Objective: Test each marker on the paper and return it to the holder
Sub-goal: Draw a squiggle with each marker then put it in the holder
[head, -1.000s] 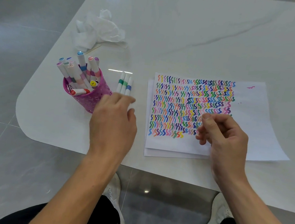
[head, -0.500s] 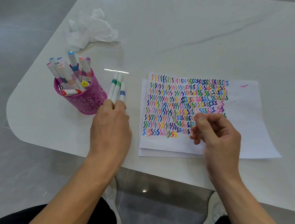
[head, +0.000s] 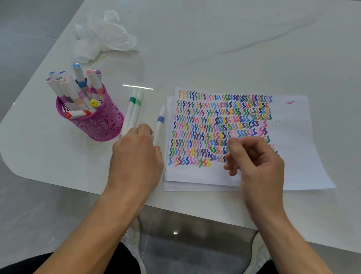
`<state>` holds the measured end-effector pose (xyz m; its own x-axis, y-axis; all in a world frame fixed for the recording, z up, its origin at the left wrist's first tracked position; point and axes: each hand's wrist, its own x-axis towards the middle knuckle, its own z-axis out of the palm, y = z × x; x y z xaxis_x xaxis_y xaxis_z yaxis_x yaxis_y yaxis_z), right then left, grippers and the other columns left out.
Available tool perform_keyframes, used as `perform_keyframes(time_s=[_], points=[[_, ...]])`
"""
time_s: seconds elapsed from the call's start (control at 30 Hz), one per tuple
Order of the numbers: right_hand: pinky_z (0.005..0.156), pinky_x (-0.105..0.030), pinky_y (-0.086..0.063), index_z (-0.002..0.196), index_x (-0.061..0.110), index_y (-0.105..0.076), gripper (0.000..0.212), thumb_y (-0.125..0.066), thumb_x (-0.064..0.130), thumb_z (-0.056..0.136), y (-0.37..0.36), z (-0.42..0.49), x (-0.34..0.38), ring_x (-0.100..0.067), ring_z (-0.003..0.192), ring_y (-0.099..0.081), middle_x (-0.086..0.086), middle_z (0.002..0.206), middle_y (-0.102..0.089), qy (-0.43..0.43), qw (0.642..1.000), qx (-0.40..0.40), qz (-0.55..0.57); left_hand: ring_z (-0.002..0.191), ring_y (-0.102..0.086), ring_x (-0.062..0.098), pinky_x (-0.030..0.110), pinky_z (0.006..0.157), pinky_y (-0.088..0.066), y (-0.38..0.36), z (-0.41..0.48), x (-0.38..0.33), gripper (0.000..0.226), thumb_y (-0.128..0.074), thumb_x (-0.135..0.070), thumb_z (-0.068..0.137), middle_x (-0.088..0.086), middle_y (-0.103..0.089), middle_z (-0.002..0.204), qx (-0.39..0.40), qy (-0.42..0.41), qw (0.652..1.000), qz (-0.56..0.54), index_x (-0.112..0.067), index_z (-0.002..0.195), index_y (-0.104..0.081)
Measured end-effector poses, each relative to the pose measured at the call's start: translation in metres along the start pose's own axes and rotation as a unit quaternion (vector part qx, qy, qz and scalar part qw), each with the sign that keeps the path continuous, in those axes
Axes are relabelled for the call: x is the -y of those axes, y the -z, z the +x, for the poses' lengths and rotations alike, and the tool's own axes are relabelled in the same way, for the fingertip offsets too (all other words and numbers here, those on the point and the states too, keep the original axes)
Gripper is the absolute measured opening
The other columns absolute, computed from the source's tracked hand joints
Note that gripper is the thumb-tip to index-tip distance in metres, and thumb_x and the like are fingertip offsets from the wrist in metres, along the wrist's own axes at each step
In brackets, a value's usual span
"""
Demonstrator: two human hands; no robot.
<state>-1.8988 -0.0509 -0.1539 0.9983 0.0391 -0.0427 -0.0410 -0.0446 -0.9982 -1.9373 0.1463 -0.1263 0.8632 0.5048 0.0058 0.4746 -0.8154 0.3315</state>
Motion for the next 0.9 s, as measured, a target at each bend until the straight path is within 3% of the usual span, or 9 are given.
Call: perform_keyframes(time_s=[0.1,0.23,0.3,0.4,0.47,0.53,0.77,0.9], points=[[0.055,-0.022,-0.054,0.089,0.012,-0.069,0.012,-0.071,0.021,0.098,0.000,-0.001,0.001,-0.013,0.059,-0.067,0.002,0.070,-0.072,0.000,1.000,0.016,-0.018,0.080,-0.058,0.014,0.023,0.071,-0.037,0.003,-0.001,-0.002,0.031,-0.063,-0.024,0.093,0.002,-0.071,0.100,-0.025,-0.012,1.000,-0.016,-0.013,0.122,-0.064],[0.060,-0.024,-0.057,0.101,0.018,-0.073,0.005,-0.071,0.022,0.099,-0.001,-0.001,-0.001,-0.015,0.068,-0.072,0.001,0.081,-0.076,0.006,0.998,0.062,-0.031,0.070,-0.064,0.003,0.013,0.065,-0.052,0.010,-0.004,-0.010,0.033,-0.068,-0.029,0.090,-0.015,-0.069,0.082,-0.004,-0.022,0.985,-0.169,-0.022,0.121,-0.067],[0.064,-0.024,-0.059,0.118,0.024,-0.072,0.021,-0.070,0.031,0.098,-0.003,-0.002,0.000,-0.017,0.079,-0.075,0.003,0.089,-0.078,0.009,0.996,0.079,-0.032,0.072,-0.066,-0.001,0.014,0.065,-0.056,0.011,-0.006,-0.014,0.029,-0.070,-0.027,0.088,-0.016,-0.068,0.078,0.043,-0.039,0.966,-0.250,-0.025,0.117,-0.068],[0.073,-0.022,-0.059,0.132,0.024,-0.069,0.044,-0.064,0.046,0.094,-0.008,-0.003,0.001,-0.014,0.092,-0.077,0.007,0.100,-0.080,-0.007,0.996,0.090,-0.021,0.072,-0.068,0.006,0.028,0.070,-0.060,0.006,-0.013,-0.021,0.023,-0.074,-0.022,0.085,-0.011,-0.069,0.077,0.127,-0.067,0.936,-0.321,-0.027,0.107,-0.068],[0.076,-0.022,-0.059,0.129,0.027,-0.070,0.042,-0.061,0.048,0.093,-0.009,-0.002,0.001,-0.010,0.090,-0.076,0.012,0.100,-0.079,-0.010,0.995,0.091,-0.028,0.071,-0.067,0.008,0.028,0.070,-0.059,0.001,-0.019,-0.024,0.022,-0.076,-0.021,0.082,-0.011,-0.068,0.076,0.156,-0.091,0.927,-0.329,-0.028,0.102,-0.069],[0.074,-0.019,-0.057,0.119,0.033,-0.072,0.032,-0.061,0.049,0.093,-0.008,-0.001,0.003,-0.007,0.084,-0.074,0.017,0.096,-0.077,-0.006,0.996,0.082,-0.041,0.072,-0.067,0.006,0.019,0.067,-0.056,-0.001,-0.024,-0.027,0.022,-0.077,-0.025,0.081,-0.014,-0.068,0.077,0.169,-0.114,0.925,-0.320,-0.030,0.101,-0.068],[0.075,-0.025,-0.063,0.114,0.013,-0.076,0.033,-0.070,0.037,0.092,0.000,0.002,0.005,-0.012,0.082,-0.079,0.009,0.090,-0.081,-0.003,0.999,0.043,-0.033,0.080,-0.069,0.003,0.021,0.073,-0.058,-0.001,-0.026,-0.028,0.017,-0.077,-0.027,0.085,-0.017,-0.071,0.084,0.183,-0.126,0.920,-0.324,-0.030,0.101,-0.070],[0.079,-0.026,-0.062,0.107,0.032,-0.076,0.021,-0.071,0.041,0.090,0.003,0.002,0.009,-0.012,0.085,-0.077,0.010,0.090,-0.080,0.026,0.996,0.053,-0.067,0.082,-0.069,0.003,0.023,0.075,-0.058,0.002,-0.019,-0.025,0.021,-0.076,-0.025,0.087,-0.015,-0.072,0.086,0.147,-0.116,0.922,-0.340,-0.028,0.106,-0.069]])
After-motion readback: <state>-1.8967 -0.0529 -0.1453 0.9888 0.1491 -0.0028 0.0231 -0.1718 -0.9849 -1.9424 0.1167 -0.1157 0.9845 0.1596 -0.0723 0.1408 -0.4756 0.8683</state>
